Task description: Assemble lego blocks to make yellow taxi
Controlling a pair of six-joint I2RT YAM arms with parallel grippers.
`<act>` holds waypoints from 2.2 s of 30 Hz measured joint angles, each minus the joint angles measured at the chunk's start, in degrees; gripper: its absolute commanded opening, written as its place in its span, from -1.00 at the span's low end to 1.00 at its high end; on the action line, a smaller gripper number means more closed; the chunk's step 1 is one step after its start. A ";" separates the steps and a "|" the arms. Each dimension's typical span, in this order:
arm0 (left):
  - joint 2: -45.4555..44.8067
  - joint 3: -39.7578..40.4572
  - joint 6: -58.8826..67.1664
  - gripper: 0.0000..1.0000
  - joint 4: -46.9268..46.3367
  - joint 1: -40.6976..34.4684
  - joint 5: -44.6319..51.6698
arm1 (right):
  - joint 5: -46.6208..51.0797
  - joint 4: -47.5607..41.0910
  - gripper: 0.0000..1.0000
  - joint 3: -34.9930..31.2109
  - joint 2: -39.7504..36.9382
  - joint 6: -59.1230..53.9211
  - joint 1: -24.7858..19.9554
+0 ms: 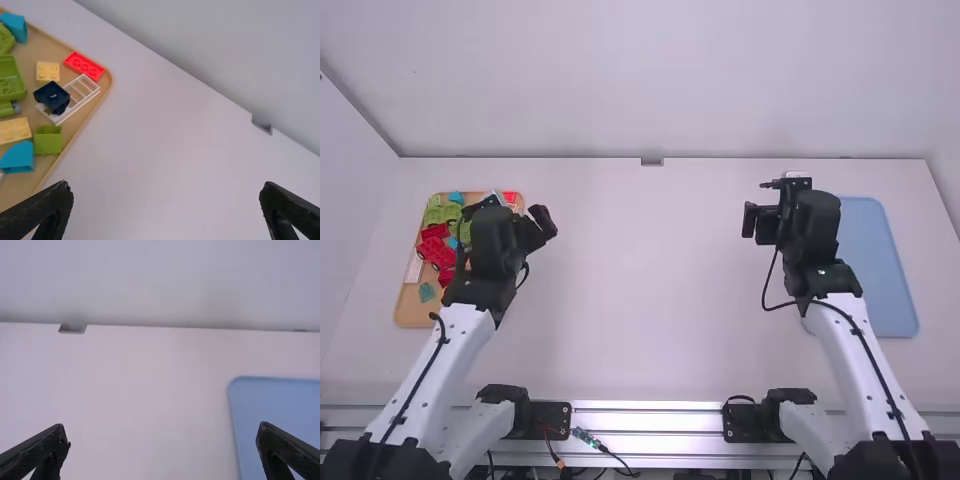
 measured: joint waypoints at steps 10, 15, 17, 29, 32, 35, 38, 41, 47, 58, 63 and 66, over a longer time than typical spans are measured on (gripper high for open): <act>2.49 2.95 -7.34 0.98 -9.01 2.62 -2.08 | -0.11 -0.11 0.98 0.00 6.73 0.07 0.00; 5.60 5.55 -12.09 0.98 -14.16 7.80 -4.52 | -0.13 -0.26 0.98 -0.02 8.22 -0.11 0.00; 6.32 6.51 -13.55 0.98 -15.65 9.20 -4.68 | -0.24 -0.20 0.98 -0.02 8.22 0.15 0.00; 8.35 10.03 -26.45 0.98 -28.09 13.03 -3.56 | -0.31 0.17 0.98 0.00 8.22 2.47 0.00; 8.35 10.03 -28.72 0.97 -30.45 13.03 -3.54 | -0.11 0.20 0.98 0.00 8.22 2.69 -0.02; 8.35 10.03 -31.58 0.88 -33.03 13.05 -4.13 | -0.26 0.20 0.98 -0.02 8.22 2.78 0.00; 8.35 10.03 -33.86 0.89 -34.95 13.51 -4.66 | -0.13 0.35 0.98 0.00 8.22 2.82 0.00; 8.35 10.03 -34.93 0.93 -35.87 14.93 -4.42 | -0.20 1.05 0.98 0.00 8.22 2.89 0.00; 10.10 10.03 -35.47 0.96 -35.87 19.85 -3.69 | -0.22 1.05 0.98 0.00 8.22 2.78 0.00; 29.83 21.18 -31.08 0.98 -42.62 28.48 -0.96 | -0.24 1.07 0.98 -0.02 8.22 2.80 0.00; 41.03 28.70 -29.88 0.89 -45.53 30.18 -1.01 | -0.22 1.01 0.98 0.00 8.22 2.93 0.00; 45.29 29.33 -29.42 0.82 -44.33 30.14 -1.09 | -0.17 1.03 0.98 -0.02 8.22 2.89 0.00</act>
